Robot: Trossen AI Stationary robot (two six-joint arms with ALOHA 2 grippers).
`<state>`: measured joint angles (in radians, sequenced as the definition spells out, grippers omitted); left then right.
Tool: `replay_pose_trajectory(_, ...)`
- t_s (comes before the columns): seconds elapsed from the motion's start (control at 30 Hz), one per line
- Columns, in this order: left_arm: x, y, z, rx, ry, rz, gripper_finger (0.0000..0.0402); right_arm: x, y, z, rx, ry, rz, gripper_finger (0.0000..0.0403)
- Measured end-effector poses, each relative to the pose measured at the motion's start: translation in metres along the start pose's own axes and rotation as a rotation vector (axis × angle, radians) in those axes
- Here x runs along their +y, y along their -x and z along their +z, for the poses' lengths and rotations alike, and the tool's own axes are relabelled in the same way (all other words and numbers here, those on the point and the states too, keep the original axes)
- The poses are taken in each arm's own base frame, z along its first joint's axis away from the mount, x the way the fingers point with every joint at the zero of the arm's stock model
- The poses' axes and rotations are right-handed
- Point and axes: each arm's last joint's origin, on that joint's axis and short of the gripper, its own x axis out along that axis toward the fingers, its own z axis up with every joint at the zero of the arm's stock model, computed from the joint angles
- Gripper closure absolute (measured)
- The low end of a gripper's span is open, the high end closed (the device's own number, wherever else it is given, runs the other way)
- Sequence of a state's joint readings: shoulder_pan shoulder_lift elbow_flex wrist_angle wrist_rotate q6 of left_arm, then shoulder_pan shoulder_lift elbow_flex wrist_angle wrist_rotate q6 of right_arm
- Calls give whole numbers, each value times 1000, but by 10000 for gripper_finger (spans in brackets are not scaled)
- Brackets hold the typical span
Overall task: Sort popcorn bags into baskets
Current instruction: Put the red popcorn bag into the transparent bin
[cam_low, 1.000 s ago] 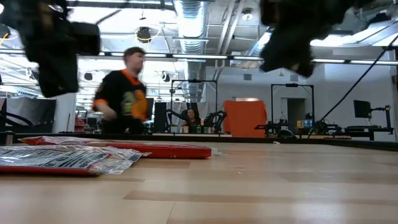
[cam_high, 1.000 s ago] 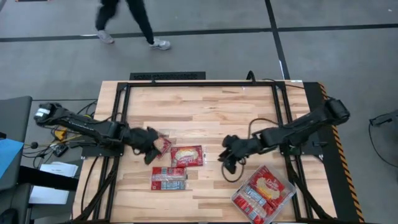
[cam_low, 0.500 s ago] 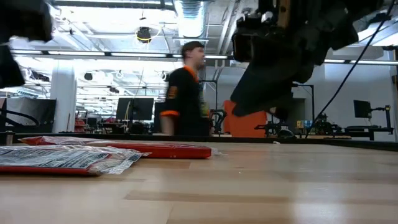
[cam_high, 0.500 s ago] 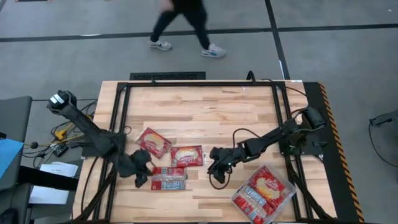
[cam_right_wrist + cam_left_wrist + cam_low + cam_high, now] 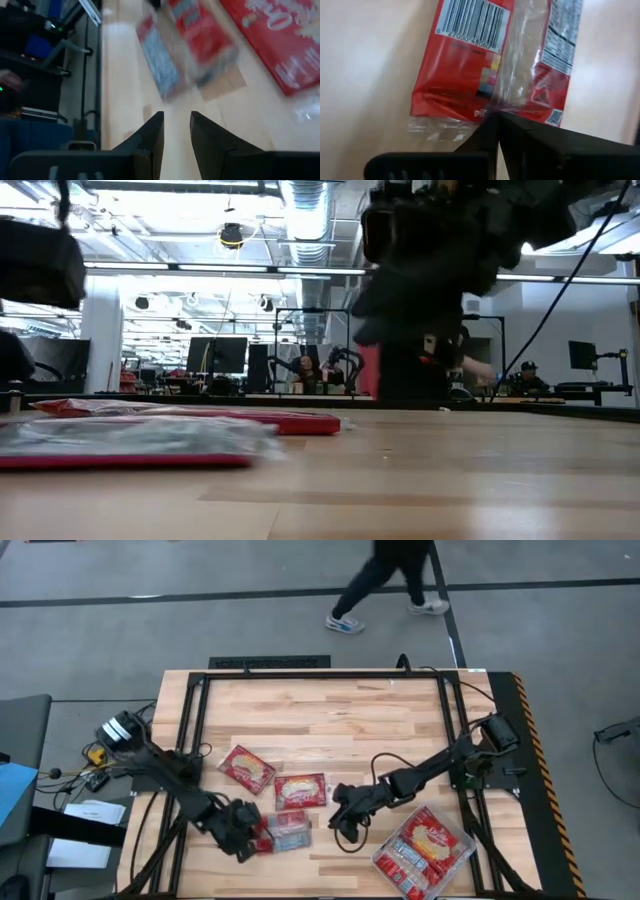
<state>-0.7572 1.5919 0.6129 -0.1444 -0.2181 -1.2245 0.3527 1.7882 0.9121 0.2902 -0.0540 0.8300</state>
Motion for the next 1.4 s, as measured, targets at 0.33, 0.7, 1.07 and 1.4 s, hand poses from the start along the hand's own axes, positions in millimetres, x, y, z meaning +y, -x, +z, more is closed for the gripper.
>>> replay_pose_trajectory(0.33,-11,-25,42,-96,33,-107,401,-9,2,5,43,-183,-160,285)
replay_pose_trajectory(0.7,2,-58,126,-188,-66,-133,401,-8,9,9,169,-75,-311,285)
replay_pose_trajectory(1.07,15,-12,185,-160,-151,-29,401,-6,27,33,235,70,-383,285)
replay_pose_trajectory(1.4,-28,-14,139,-235,-197,33,401,3,48,45,157,102,-381,284)
